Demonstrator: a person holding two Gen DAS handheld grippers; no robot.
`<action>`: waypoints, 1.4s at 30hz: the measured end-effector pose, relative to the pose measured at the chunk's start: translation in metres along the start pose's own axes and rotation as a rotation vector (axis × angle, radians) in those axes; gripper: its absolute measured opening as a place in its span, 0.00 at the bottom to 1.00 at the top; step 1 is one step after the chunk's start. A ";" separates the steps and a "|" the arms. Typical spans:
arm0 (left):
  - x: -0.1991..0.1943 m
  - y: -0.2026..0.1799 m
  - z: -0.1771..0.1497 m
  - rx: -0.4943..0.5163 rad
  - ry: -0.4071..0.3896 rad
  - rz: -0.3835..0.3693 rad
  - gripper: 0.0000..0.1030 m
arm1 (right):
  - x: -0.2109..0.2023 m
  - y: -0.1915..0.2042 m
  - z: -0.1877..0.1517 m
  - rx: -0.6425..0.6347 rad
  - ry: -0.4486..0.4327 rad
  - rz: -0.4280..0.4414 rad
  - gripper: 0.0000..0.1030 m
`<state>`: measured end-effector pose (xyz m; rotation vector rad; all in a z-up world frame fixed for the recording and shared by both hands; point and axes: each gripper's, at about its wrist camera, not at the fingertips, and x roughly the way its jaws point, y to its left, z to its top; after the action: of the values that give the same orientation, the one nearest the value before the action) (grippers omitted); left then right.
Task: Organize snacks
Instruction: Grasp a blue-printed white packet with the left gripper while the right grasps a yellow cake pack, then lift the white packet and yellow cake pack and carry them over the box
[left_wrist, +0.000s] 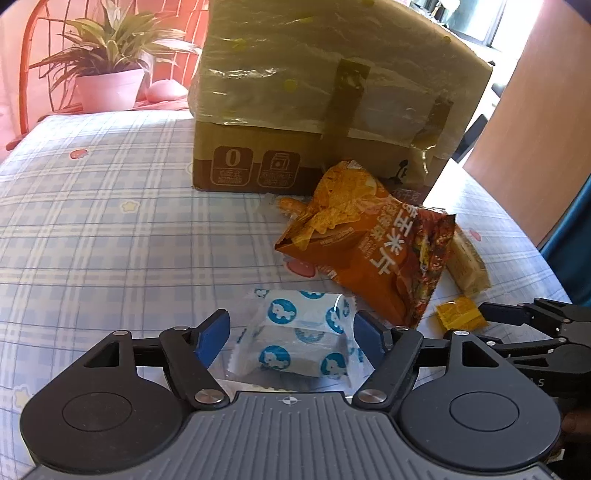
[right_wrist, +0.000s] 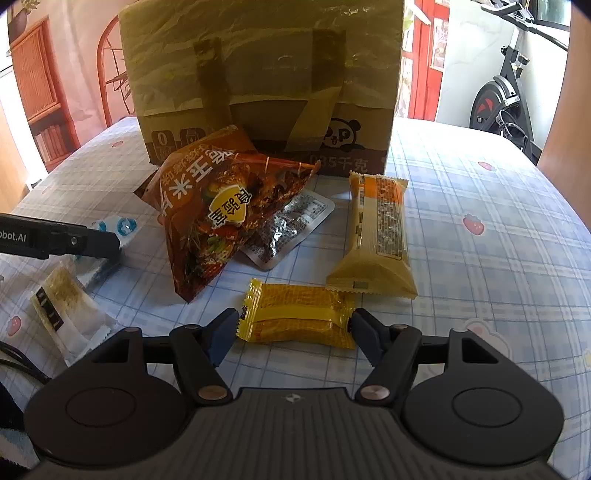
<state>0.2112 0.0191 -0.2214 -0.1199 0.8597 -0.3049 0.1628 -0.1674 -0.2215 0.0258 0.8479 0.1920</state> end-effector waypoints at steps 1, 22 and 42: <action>0.000 0.001 0.000 -0.005 -0.003 -0.001 0.74 | 0.000 0.000 0.000 0.000 0.001 0.001 0.69; 0.004 0.004 -0.002 -0.034 -0.002 -0.048 0.50 | 0.012 0.000 0.005 -0.018 -0.015 -0.015 0.72; -0.021 0.003 0.009 -0.041 -0.134 -0.042 0.49 | -0.021 0.008 0.015 -0.021 -0.113 0.046 0.33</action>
<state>0.2059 0.0282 -0.2007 -0.1950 0.7315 -0.3154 0.1596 -0.1624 -0.1952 0.0363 0.7334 0.2404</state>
